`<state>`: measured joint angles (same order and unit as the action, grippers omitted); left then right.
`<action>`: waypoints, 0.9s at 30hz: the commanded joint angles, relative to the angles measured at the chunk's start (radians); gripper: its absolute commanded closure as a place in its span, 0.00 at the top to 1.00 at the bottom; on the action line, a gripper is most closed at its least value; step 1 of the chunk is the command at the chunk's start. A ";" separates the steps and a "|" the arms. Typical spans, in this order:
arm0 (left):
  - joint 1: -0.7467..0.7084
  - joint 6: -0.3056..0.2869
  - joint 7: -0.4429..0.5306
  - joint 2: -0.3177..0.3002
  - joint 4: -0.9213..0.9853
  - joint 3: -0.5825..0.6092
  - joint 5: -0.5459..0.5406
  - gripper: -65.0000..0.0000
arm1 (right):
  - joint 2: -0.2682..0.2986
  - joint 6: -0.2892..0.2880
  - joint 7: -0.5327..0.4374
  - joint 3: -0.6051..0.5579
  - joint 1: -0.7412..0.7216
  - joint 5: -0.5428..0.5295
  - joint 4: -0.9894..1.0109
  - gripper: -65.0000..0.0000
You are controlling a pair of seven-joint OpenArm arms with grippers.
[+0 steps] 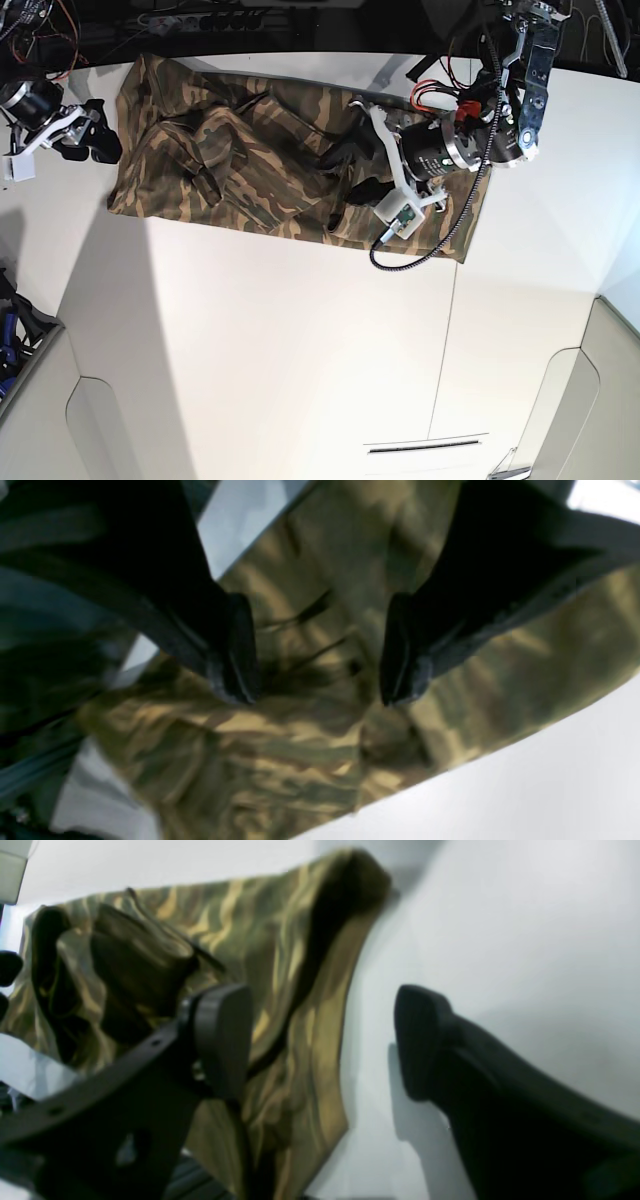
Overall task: Fold the T-shirt properly
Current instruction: 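Carry the strip end with the left gripper toward the right gripper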
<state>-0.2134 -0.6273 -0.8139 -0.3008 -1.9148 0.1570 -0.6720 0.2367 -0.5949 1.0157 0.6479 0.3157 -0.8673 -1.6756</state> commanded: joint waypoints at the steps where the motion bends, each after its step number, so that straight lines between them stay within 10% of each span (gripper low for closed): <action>1: 0.008 -0.001 0.024 0.005 -0.016 -0.004 -0.030 0.63 | -0.003 -0.004 -0.014 0.007 0.000 -0.027 -0.015 0.68; 9: 0.005 -0.013 -0.009 0.087 -0.016 0.050 -0.121 0.59 | -0.080 -0.012 -0.009 0.006 0.012 -0.052 -0.016 0.67; 13: 0.005 -0.013 0.014 0.135 -0.014 0.151 -0.010 0.26 | -0.079 -0.012 -0.011 0.006 0.012 -0.085 -0.016 0.64; 18: 0.009 0.005 0.116 0.190 0.024 0.256 0.226 0.08 | -0.079 -0.012 -0.012 0.007 0.012 -0.083 -0.016 0.03; 27: 0.053 0.148 0.197 0.290 0.209 0.271 0.420 0.08 | -0.079 -0.011 -0.005 0.066 0.012 -0.076 -0.016 0.00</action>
<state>-0.1707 -0.4763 -0.6426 -0.0212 -1.6894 0.4259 -0.2386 0.1467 -0.5991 1.0233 0.7067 0.3298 -0.9234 -1.6756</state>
